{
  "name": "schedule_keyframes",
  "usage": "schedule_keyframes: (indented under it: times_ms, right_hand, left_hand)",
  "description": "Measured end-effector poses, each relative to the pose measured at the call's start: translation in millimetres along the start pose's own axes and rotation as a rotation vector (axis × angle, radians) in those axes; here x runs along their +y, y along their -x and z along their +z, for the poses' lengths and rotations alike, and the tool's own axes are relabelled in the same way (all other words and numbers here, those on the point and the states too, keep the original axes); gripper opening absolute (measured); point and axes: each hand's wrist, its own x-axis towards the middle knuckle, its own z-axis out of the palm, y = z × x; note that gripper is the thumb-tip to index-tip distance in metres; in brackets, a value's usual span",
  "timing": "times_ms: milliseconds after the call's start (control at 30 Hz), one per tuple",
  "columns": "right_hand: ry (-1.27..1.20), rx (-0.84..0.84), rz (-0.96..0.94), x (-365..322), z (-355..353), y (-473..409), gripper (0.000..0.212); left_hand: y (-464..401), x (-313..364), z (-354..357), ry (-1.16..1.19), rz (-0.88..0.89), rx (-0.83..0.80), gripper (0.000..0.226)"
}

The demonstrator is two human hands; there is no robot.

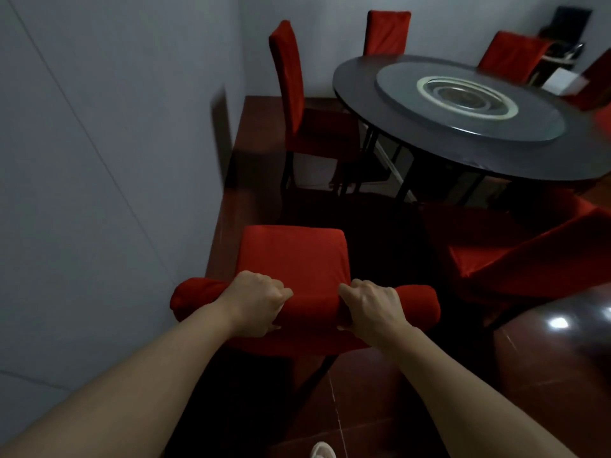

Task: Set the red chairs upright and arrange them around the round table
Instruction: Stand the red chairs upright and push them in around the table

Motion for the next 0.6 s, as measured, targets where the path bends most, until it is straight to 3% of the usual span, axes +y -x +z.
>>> schedule_keyframes:
  times_ms: [167, 367, 600]
  right_hand:
    - [-0.033, 0.023, 0.086, -10, 0, -2, 0.048]
    - [-0.073, 0.076, 0.186, -13, -7, -31, 0.044]
    - [-0.046, 0.192, 0.148, -6, -2, -50, 0.042]
  left_hand:
    - [-16, -22, -6, -0.057, 0.058, -0.031, 0.047]
    - [-54, -56, -11, -0.079, 0.003, 0.025, 0.047]
    - [-78, -80, -1, -0.027, 0.076, 0.106, 0.037]
